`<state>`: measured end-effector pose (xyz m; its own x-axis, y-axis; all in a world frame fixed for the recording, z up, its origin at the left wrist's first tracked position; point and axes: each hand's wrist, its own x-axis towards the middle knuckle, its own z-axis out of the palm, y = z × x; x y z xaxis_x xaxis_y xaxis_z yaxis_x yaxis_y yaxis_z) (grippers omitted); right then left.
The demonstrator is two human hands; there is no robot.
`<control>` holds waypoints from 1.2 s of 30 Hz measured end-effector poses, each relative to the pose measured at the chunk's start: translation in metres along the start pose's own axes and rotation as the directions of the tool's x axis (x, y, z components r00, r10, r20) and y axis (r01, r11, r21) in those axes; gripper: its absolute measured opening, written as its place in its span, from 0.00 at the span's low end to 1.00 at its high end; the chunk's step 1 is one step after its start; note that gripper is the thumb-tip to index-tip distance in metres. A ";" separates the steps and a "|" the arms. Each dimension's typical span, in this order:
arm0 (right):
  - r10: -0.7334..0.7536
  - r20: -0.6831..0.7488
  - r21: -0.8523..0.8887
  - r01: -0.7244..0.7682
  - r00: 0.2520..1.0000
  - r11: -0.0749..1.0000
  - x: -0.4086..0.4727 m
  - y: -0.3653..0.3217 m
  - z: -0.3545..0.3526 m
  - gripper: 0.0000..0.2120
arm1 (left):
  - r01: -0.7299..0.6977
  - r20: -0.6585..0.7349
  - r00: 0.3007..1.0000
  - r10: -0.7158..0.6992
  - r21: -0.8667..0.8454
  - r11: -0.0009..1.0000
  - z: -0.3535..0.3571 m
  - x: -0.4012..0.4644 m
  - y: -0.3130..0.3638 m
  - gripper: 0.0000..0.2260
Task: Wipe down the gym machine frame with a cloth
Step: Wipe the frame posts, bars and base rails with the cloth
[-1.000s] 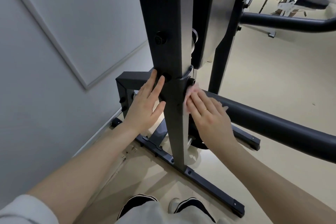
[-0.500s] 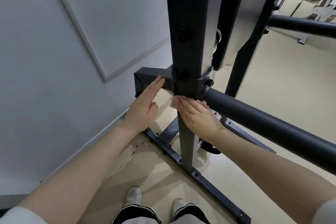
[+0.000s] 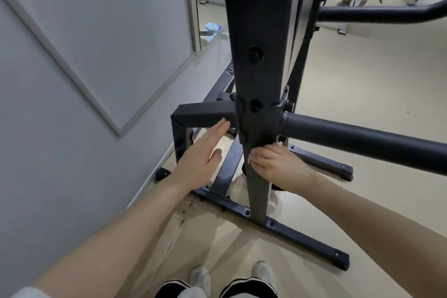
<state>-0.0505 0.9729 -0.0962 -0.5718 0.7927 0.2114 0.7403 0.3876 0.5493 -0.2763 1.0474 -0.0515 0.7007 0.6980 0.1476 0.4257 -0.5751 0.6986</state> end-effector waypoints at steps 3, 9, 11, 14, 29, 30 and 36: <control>0.383 -0.336 0.257 -0.308 0.861 0.916 0.004 0.005 -0.043 0.14 | -0.118 0.020 0.993 0.118 -0.024 0.993 0.004 0.004 -0.008 0.21; 0.871 -0.218 0.630 -0.618 0.440 0.470 0.055 0.040 -0.070 0.13 | -0.024 0.034 0.999 0.024 0.014 1.000 0.021 0.019 0.001 0.30; 0.806 -0.187 0.525 -0.637 0.562 0.565 0.052 0.037 -0.063 0.13 | -0.006 0.045 0.999 0.006 0.006 1.000 0.027 0.018 0.007 0.31; 0.830 -0.015 0.633 -0.637 0.558 0.439 0.032 0.028 -0.051 0.20 | 0.049 0.039 0.998 -0.049 0.016 0.999 0.032 0.016 0.014 0.31; 0.740 -0.127 0.956 -0.117 0.660 0.268 0.060 0.091 -0.083 0.16 | 0.153 -0.378 0.910 -0.167 -0.068 0.986 0.061 0.050 0.109 0.38; 0.735 -0.156 0.953 -0.094 0.659 0.287 0.068 0.095 -0.086 0.21 | 0.168 -0.382 0.905 -0.189 -0.087 0.982 0.061 0.050 0.111 0.38; 0.557 -0.060 0.898 -0.199 0.828 0.393 0.013 0.070 -0.047 0.24 | 0.204 -0.363 0.896 -0.253 -0.169 0.964 0.050 0.043 0.112 0.36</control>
<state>-0.0232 0.9878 -0.0170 -0.0828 0.8441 0.5297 0.7219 0.4173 -0.5521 -0.1697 0.9919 -0.0026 0.3122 0.9266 0.2097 0.4565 -0.3399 0.8222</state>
